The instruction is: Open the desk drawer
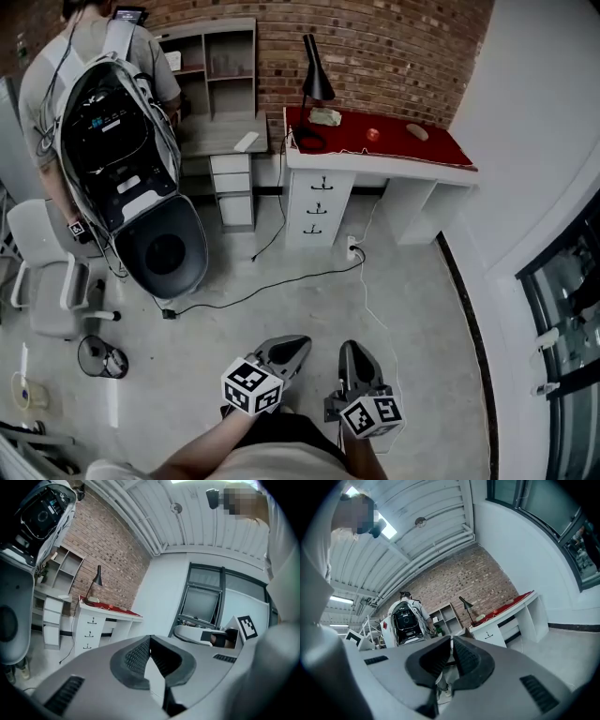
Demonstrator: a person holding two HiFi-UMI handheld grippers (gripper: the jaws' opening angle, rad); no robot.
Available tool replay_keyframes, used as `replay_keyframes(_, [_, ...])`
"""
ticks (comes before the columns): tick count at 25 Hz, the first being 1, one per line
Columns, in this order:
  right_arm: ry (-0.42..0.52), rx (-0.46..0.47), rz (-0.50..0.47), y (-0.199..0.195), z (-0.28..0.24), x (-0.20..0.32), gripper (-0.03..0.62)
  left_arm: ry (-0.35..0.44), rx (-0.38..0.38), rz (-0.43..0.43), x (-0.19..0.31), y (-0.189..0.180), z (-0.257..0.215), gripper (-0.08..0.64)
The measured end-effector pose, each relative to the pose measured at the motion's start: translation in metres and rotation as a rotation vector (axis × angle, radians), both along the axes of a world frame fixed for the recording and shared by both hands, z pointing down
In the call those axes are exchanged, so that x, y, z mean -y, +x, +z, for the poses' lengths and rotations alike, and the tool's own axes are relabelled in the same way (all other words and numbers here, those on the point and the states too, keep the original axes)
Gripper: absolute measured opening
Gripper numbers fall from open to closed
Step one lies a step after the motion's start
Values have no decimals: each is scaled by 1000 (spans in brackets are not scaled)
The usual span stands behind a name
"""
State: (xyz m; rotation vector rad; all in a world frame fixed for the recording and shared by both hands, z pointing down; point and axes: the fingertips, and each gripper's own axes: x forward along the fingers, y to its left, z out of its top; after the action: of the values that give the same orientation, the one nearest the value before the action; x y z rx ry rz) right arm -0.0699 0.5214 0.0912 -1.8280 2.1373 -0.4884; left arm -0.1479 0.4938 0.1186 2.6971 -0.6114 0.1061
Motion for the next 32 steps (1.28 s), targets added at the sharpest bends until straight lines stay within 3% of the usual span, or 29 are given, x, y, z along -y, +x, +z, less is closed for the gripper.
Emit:
replay_keyframes(10, [4, -45, 9, 22, -5, -1, 18, 31, -4, 0, 3, 23, -12, 9])
replay_keyframes(18, [-33, -55, -11, 27, 8, 13, 18, 34, 36, 3, 13, 32, -9, 9])
replay_keyframes(32, [-52, -60, 0, 42, 10, 75, 18, 35, -4, 22, 80, 54, -11, 9])
